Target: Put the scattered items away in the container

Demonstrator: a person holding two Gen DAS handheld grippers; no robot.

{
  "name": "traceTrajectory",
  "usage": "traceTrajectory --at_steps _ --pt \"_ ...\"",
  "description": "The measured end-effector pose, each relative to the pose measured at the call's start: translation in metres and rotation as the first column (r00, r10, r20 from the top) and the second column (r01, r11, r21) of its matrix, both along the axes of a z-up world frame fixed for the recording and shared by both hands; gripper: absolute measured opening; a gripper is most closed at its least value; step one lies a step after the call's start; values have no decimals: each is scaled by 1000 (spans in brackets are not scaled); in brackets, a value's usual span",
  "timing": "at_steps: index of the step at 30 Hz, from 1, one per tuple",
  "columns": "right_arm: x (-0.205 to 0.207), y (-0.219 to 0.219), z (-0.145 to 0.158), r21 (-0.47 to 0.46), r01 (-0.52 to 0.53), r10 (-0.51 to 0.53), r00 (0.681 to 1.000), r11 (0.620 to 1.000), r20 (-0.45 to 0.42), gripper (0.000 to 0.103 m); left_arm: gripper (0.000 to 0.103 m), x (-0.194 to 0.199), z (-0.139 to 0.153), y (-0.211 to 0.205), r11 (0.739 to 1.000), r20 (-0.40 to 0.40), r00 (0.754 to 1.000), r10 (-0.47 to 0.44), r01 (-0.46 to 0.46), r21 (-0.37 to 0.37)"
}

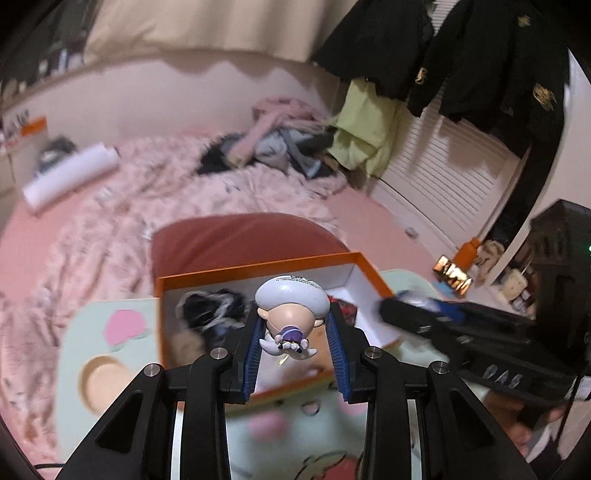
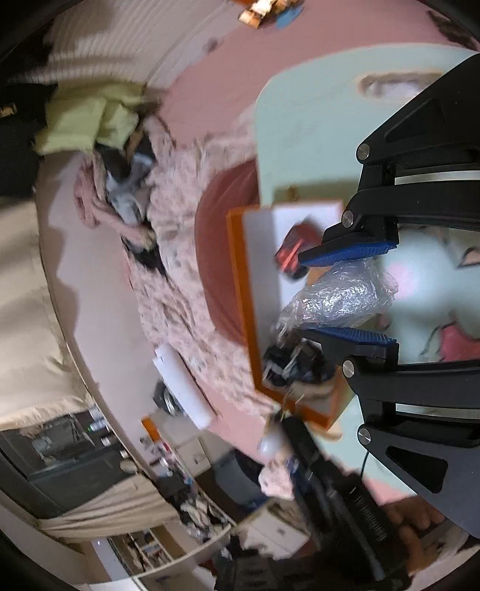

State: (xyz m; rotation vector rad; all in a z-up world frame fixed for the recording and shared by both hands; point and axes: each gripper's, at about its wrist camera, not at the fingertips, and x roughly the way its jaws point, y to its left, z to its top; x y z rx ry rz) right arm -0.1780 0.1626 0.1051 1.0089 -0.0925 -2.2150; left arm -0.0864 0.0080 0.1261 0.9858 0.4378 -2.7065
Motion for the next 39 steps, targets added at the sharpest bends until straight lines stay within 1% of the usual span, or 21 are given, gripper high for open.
traceTrajectory --at_steps 2,3,5,6,7,8,9,11,13,16,17,18,19,20,21,23,25,29,32,37,39 --pt "-18 -15 -4 6 -29 29 999 1000 40 33 31 -18 -7 -7 1000 32 999 8 -8 3" --pt "-26 -21 -8 8 -33 32 998 999 55 33 31 -27 -12 -14 999 50 998 39 -39 -10" --pt "-42 -29 -20 20 13 -14 997 1000 74 35 34 -35 -21 -24 998 62 996 69 -69 -11" --pt "-53 -34 -29 33 19 -23 994 999 111 37 40 -34 -23 -26 997 56 996 77 -76 -7" --pt "-62 -38 -37 41 13 -19 989 999 147 37 50 -34 -24 -29 997 41 996 81 -81 3" --pt "-70 -41 -44 35 -3 -4 982 999 189 37 57 -32 -24 -32 996 24 996 85 -85 12" --pt "-77 -41 -48 15 -15 11 975 1000 224 37 70 -28 -23 -34 996 5 996 90 -90 15" --pt "-81 -38 -53 -19 -12 17 968 1000 252 37 72 -21 -21 -34 995 -18 995 100 -100 -5" --pt "-76 -30 -50 -19 33 -28 976 999 215 37 72 -12 -18 -33 994 -28 994 108 -109 -30" --pt "-59 -19 -41 -24 68 -64 990 997 127 37 73 3 -13 -33 992 -49 991 123 -124 -24" --pt "-53 -14 -38 -45 67 -62 992 997 107 38 74 8 -11 -32 992 -50 991 127 -128 -19" --pt "-44 -8 -35 -90 59 -52 995 994 85 38 78 13 -11 -30 991 -45 990 133 -134 -17" --pt "-37 -4 -34 -128 52 -44 997 990 67 46 82 17 -10 -27 990 -38 990 139 -140 -22" --pt "-32 -1 -32 -145 54 -47 997 988 53 61 83 22 -11 -22 988 -29 989 146 -147 -35" --pt "-24 2 -29 -145 74 -69 997 987 34 65 83 27 -12 -17 987 -21 988 152 -153 -52" --pt "-4 6 -25 -115 103 -106 994 988 -18 66 85 38 -16 -5 986 -11 989 145 -146 -87" --pt "13 6 -25 -61 113 -116 992 992 -54 66 88 47 -22 7 985 7 990 141 -139 -102" --pt "42 6 -35 79 118 -110 988 990 -107 66 88 61 -42 20 984 54 986 160 -154 -94" --pt "54 8 -51 175 110 -93 990 978 -102 66 88 68 -58 29 982 81 982 170 -163 -92" --pt "57 14 -69 231 116 -99 992 966 -81 66 88 69 -86 35 973 145 967 209 -192 -126" --pt "56 13 -75 258 121 -104 992 959 -77 66 88 68 -94 34 973 171 962 214 -195 -122"
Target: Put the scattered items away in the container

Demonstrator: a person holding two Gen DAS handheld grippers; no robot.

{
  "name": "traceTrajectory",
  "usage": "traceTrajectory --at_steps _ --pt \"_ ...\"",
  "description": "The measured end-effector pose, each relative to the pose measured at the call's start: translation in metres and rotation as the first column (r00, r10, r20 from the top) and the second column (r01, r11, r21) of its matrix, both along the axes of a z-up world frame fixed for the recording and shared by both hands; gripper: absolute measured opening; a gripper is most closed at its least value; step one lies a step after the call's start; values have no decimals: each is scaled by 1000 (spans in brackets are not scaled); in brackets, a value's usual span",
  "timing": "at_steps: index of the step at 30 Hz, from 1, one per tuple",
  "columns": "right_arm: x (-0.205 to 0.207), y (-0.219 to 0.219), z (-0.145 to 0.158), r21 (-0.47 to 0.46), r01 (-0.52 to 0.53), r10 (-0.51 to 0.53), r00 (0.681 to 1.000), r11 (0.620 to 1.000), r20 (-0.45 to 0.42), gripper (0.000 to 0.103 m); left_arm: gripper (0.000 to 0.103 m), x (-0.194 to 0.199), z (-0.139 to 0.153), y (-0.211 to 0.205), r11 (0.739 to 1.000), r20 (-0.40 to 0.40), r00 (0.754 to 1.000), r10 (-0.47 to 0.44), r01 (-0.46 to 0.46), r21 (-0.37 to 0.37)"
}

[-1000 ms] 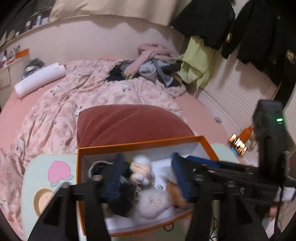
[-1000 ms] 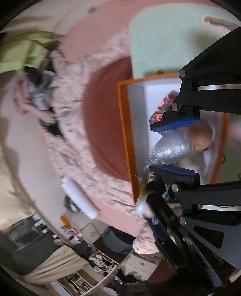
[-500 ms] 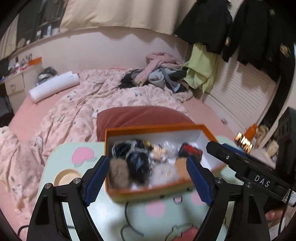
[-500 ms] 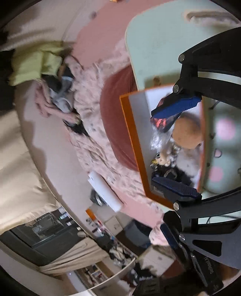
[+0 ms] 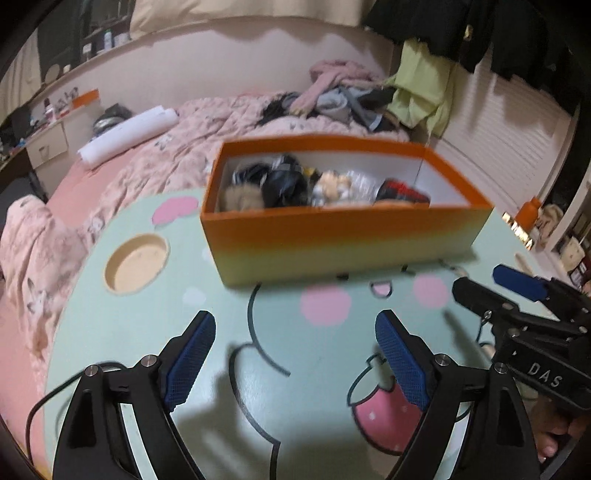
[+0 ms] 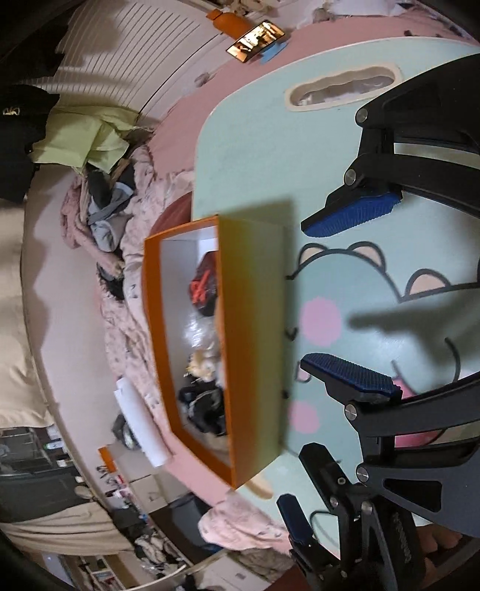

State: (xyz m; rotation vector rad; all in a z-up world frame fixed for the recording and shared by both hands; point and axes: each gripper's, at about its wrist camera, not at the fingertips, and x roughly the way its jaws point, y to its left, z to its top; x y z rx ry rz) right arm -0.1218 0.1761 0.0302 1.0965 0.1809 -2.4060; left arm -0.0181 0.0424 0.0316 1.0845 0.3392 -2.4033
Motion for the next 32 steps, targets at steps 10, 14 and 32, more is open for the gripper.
traceTrajectory --at_steps 10,14,32 --pt "8 -5 -18 84 -24 22 999 996 27 70 102 -3 -22 -4 999 73 997 34 -34 4" --pt "6 -3 -22 130 37 -40 999 991 24 88 103 -2 -22 -4 999 71 996 51 -51 1" --pt "-1 1 -24 142 77 -83 996 987 40 101 103 -4 -24 -8 997 67 995 75 -75 0"
